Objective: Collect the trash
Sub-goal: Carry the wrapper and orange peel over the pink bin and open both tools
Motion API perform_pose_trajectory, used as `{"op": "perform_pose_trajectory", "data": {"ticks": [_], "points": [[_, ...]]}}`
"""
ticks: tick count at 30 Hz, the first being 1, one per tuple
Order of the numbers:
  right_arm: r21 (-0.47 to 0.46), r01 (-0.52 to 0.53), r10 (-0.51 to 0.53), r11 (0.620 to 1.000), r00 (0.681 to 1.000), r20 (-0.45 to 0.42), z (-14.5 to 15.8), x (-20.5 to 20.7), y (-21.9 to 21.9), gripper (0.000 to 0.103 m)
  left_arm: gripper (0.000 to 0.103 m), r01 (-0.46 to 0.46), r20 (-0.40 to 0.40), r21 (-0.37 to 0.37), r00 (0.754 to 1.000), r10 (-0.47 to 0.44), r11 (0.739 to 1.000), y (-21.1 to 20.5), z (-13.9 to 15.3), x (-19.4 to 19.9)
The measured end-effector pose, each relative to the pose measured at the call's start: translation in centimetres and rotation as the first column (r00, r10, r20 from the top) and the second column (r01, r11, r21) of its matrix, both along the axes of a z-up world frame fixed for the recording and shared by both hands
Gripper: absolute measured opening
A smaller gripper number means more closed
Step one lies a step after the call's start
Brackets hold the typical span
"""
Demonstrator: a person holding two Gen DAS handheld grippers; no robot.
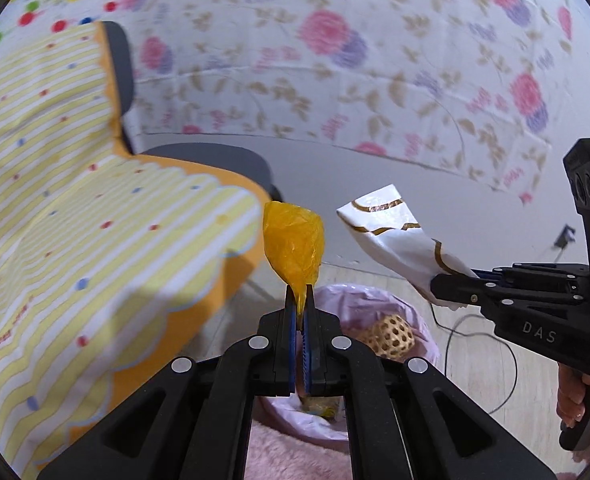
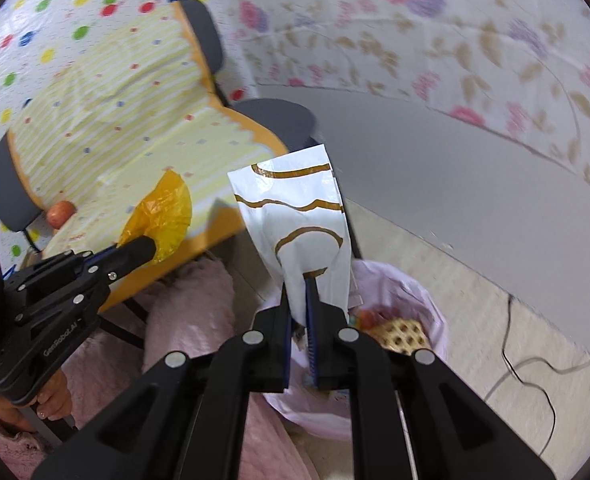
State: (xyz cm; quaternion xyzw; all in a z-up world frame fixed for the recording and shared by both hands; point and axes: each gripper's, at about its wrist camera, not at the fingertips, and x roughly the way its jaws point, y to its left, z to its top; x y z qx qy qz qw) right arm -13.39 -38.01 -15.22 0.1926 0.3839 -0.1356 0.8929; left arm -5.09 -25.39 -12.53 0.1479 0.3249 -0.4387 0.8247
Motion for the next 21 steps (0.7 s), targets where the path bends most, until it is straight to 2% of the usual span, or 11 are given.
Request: {"op": "perform_pose_trajectory", "data": {"ticks": [9,12,13,14,16,21], "points": [[0.031,0.026,-0.025,0.999,0.998,-0.060,-3.1,0.8,-2.1,0.008,0.006,0.028,-0.068,0.040,0.997,-0.026,0.999,-2.9,-2.2,1.2],[0.065,0.036,-0.031,0.997,0.997,-0.071,-4.2,1.5,-2.7,0.017,0.026,0.014,-0.084,0.046,0.996,-0.010,0.999,-3.1,-2.5,1.7],[0.065,0.038,-0.033,0.997,0.997,-0.076,-4.3,1.6,-2.7,0.024,0.037,0.008,-0.085,0.044,0.996,-0.005,0.999,-3.1,-2.6,1.8],[0.060,0.040,-0.035,0.997,0.996,-0.081,-4.4,1.7,-2.8,0.031,0.042,0.002,-0.086,0.039,0.996,0.001,0.999,-3.1,-2.6,1.9],[0.054,0.040,-0.036,0.998,0.996,-0.084,-4.5,1.8,-2.8,0.035,0.043,-0.006,-0.088,0.032,0.996,0.009,0.999,-3.0,-2.5,2.1],[0.035,0.067,-0.064,0.997,0.995,-0.078,-3.8,1.0,-3.3,0.035,0.045,-0.031,-0.109,0.019,0.994,0.032,0.999,-2.4,-2.3,2.5]]}}
